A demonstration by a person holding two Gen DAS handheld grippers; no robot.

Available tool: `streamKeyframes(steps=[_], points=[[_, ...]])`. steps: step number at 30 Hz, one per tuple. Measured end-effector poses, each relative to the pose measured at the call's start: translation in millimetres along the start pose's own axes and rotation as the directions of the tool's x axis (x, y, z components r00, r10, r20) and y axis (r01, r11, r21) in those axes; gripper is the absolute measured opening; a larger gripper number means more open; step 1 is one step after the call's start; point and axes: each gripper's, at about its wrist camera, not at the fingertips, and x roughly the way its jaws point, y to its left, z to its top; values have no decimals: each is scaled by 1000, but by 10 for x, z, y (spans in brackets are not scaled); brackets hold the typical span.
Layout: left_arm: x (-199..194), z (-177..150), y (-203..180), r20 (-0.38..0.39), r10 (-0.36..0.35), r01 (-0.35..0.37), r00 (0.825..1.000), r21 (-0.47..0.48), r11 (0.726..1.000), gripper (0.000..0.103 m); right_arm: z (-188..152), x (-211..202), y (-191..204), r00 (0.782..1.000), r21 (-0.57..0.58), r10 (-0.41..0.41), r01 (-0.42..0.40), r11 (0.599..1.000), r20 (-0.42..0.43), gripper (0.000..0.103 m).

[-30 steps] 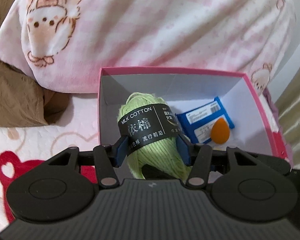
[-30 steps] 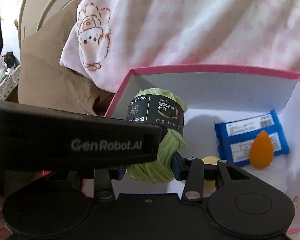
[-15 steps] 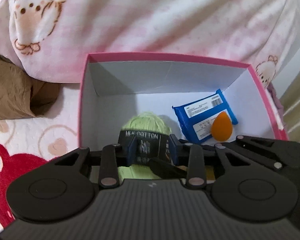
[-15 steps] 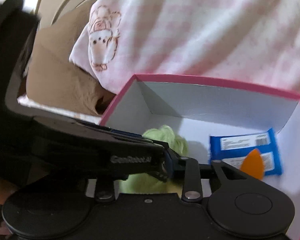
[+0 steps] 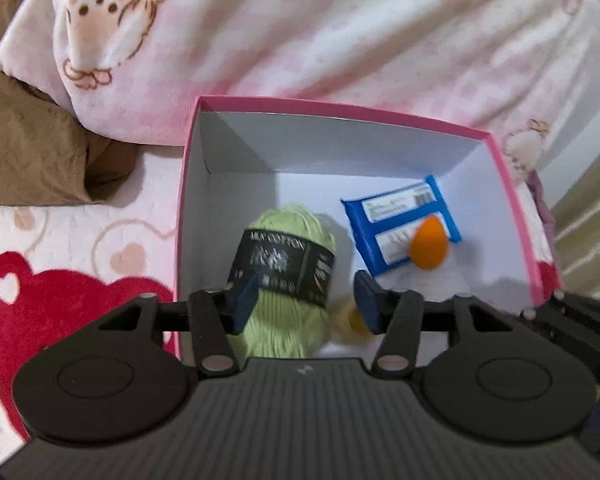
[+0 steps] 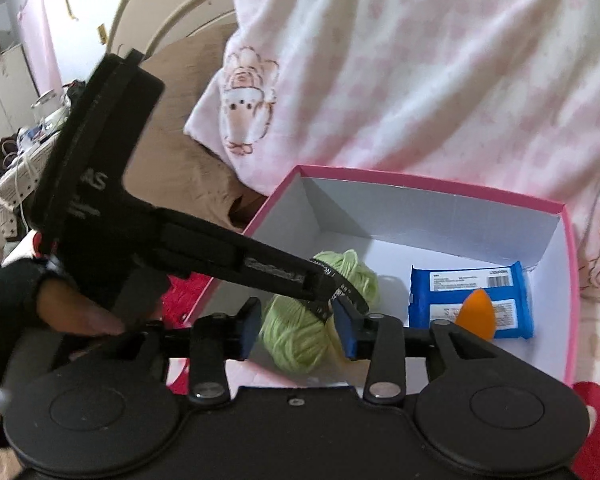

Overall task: Organize objects
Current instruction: 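Lower the yarn ball into the pink box and open the left gripper, then move the open left gripper toward the purple plush toy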

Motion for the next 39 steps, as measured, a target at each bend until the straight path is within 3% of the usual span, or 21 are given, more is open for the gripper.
streamKeyframes(steps=[4, 11, 15, 19, 22, 26, 29, 33, 36, 39], points=[[-362, -89, -93, -42, -3, 4, 999, 22, 1000, 65, 29, -288, 86, 1000, -39, -7, 6, 999, -14, 53], [-1004, -303, -279, -11, 72, -71, 997, 95, 993, 85, 54, -820, 275, 997, -145, -23, 11, 989, -78, 61], [-1297, -436, -395, 16, 59, -60, 998, 134, 989, 88, -39, -1153, 354, 998, -179, -20, 9, 984, -64, 66], [-1482, -590, -513, 16, 2, -5, 1000, 165, 986, 92, -199, -1402, 400, 999, -187, -16, 9, 982, -35, 70], [-1537, -668, -571, -49, -36, 45, 998, 191, 981, 93, -319, -1529, 399, 999, -168, -12, 6, 986, -33, 70], [-1626, -810, -664, -38, -17, 26, 999, 252, 967, 94, -479, -1623, 409, 998, -167, -19, 8, 986, -66, 72], [-1610, -932, -692, -42, -47, 56, 998, 262, 963, 94, -614, -1614, 386, 996, -160, -9, -6, 987, -92, 76], [-1426, -1089, -725, -48, -71, 81, 996, 234, 969, 94, -838, -1494, 312, 993, -133, 6, -22, 991, -118, 77], [-1208, -1171, -741, -73, -93, 105, 993, 187, 977, 94, -1010, -1431, 323, 996, -138, -44, 34, 990, -72, 77], [-980, -1270, -747, -103, -95, 110, 990, 149, 983, 93, -1153, -1406, 384, 997, -178, -38, 26, 984, -68, 77]])
